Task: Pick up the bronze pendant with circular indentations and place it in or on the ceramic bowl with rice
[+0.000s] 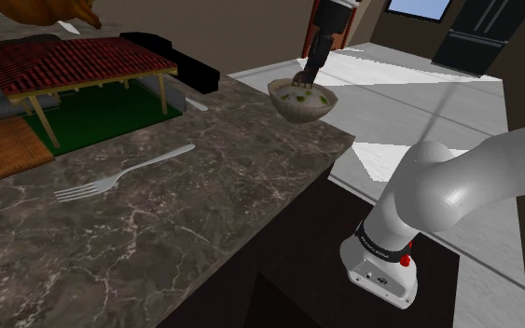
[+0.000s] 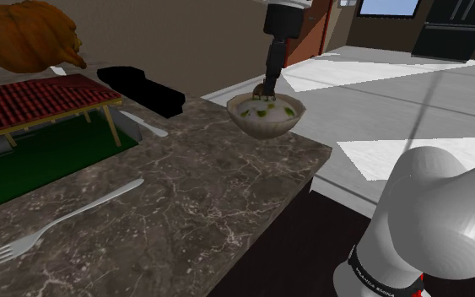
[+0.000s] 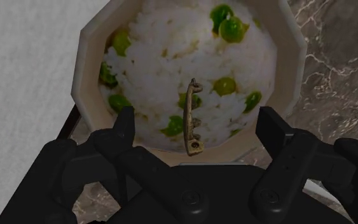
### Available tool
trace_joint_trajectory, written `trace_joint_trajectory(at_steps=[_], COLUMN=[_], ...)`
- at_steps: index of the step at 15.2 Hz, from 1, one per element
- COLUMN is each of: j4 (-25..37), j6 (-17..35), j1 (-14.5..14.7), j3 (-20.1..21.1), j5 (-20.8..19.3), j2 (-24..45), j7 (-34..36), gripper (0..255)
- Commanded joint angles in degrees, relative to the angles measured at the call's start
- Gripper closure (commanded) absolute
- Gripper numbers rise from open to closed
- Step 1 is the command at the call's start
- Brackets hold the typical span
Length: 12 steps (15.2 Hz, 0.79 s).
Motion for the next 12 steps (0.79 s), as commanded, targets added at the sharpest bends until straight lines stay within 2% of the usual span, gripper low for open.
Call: trace_joint_trajectory(at_steps=[1,4,12], j4=[2.2,8.5,8.5], j6=[-1.8,-6.9,-6.9], j1=[0.0,0.2,0.2], j3=[-0.1,-0.3,-0.3], j5=[0.0,0.1,0.1], j2=[0.3,1.6,1.6], j7=[0.0,-0.1,-0.1], gripper=[0,0,0])
